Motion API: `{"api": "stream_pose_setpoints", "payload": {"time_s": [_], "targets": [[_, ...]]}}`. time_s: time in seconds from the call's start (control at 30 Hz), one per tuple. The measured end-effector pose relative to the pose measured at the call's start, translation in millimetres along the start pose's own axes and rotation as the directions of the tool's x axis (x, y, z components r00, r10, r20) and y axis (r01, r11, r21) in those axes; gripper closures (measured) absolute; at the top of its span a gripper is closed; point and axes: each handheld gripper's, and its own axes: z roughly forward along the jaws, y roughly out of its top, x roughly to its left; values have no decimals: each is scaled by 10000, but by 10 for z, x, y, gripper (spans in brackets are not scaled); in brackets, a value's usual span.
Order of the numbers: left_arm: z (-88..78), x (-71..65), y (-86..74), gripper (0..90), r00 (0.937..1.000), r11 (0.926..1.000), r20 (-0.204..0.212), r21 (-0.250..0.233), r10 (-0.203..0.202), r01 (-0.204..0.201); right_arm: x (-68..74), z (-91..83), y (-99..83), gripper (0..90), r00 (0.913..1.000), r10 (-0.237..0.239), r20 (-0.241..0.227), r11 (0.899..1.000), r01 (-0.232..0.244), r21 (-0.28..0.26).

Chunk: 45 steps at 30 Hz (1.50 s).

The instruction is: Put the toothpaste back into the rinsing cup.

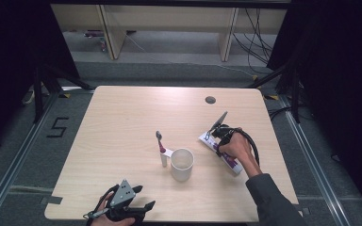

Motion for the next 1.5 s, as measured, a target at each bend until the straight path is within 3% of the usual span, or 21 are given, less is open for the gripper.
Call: {"api": "stream_pose_setpoints", "payload": {"time_s": [0.07,0.1,0.17,0.2,0.53,0.63,0.67,0.77,0.8,0.83,0.9,0.97,1.0,1.1,1.17,1.23,1.27,1.3,1.37,1.43,1.5], "targets": [[1,0,3,306,10000,10000,9,-44,-36,36,-10,11,4,760,9997,-241,-50,9997,242,24],[-2,8,3,307,10000,10000,34,-10,49,-49,6,7,12,760,10000,-86,48,9999,86,145],[2,-1,-3,307,10000,10000,30,7,-23,23,-11,22,12,760,9989,-460,27,9989,460,132],[0,-4,-5,307,10000,10000,11,10,-14,14,3,21,15,760,9996,-283,-40,9994,284,186],[8,-2,-5,309,10000,9999,85,97,35,-36,27,43,47,766,9988,-484,57,9973,480,551],[7,1,-3,307,9999,9999,107,119,67,-68,10,52,59,766,9958,-908,98,9941,900,599],[18,-7,-7,304,9999,10000,112,45,-40,39,29,49,63,766,9975,-688,137,9955,677,669],[26,-17,-15,283,9999,9999,135,167,5,-7,44,39,71,767,9980,-611,138,9952,598,779],[21,-3,-9,276,9997,9993,130,301,203,-207,36,42,78,767,9964,-836,165,9936,821,777],[37,-18,-12,271,9999,9999,113,120,5,-7,45,41,81,768,9973,-729,89,9936,718,866],[32,-17,-19,263,9999,9996,82,247,114,-116,53,38,79,769,9975,-688,133,9938,674,882],[41,-15,-19,251,9999,9997,85,214,65,-67,58,40,74,770,9969,-772,148,9937,757,828],[35,16,-14,250,9992,9985,0,372,411,-411,57,40,73,770,9967,-803,136,9935,790,824],[41,-8,-22,247,9998,9995,87,294,150,-153,33,34,70,771,9935,-1131,135,9910,1118,732],[36,2,-15,247,9996,9989,89,377,264,-267,35,31,70,772,9941,-1073,130,9920,1062,689],[45,-11,-22,247,9999,9996,72,279,70,-72,26,18,64,773,9953,-970,30,9939,967,534],[43,-7,-27,247,9999,9996,96,269,124,-126,28,8,59,773,9957,-924,32,9948,922,421],[32,14,-20,248,9993,9983,41,446,376,-378,3,-5,63,774,9924,-1227,27,9922,1226,222],[35,4,-16,249,9999,9992,53,372,162,-164,21,-56,57,774,9957,-920,-113,9956,922,178],[34,5,-21,249,9997,9989,64,402,223,-225,-30,-89,50,773,9905,-1373,-22,9898,1371,-396],[34,5,-20,249,9998,9991,60,376,172,-174,-37,-143,37,773,9930,-1181,-77,9916,1175,-547]]}}
